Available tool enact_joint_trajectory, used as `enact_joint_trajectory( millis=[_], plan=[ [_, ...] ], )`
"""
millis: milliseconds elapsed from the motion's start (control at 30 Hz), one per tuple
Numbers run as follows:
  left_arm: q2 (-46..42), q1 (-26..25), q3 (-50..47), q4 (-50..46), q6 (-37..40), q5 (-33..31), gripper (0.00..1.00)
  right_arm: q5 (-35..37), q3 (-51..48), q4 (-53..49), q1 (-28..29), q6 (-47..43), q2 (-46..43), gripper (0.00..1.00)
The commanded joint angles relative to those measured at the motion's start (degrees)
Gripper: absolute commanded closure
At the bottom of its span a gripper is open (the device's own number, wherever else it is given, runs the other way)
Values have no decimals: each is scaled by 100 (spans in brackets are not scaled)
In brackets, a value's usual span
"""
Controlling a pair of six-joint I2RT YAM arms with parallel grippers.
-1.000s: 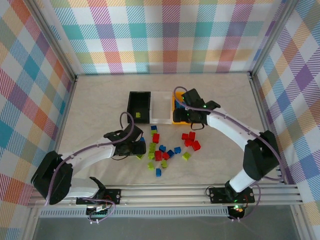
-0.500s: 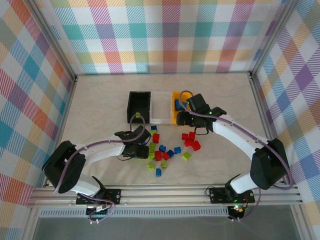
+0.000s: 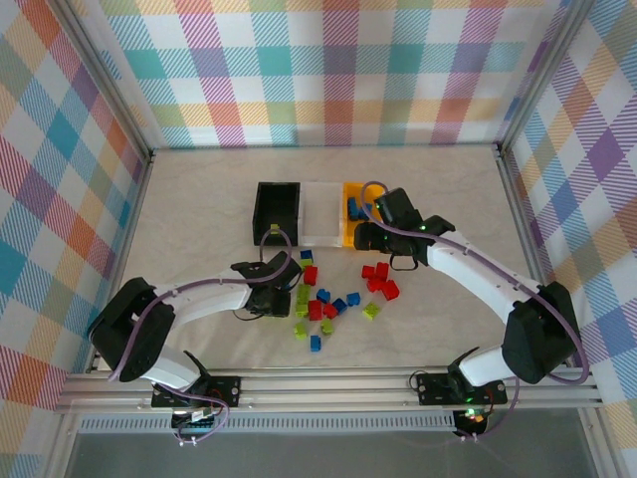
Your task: Sort the legos into containers by color
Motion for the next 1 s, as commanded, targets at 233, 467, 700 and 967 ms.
enact_joint_trajectory(
  millis=[233,467,700,967],
  plan=[
    [-230,829,1678,-442,307,-207,59,-19,-388,120,-8,177,-374,18],
    [1218,1585,3451,-499,528,-422,61,-35,-589,114,-9,241,-467,18],
    [1180,1466,3472,-663,642,-97,36,-115,-736,113,-3,249,-659,17],
    [-172,584,1419,-653,166,229,32,-221,-939,333,-7,276,-616,17]
  ],
)
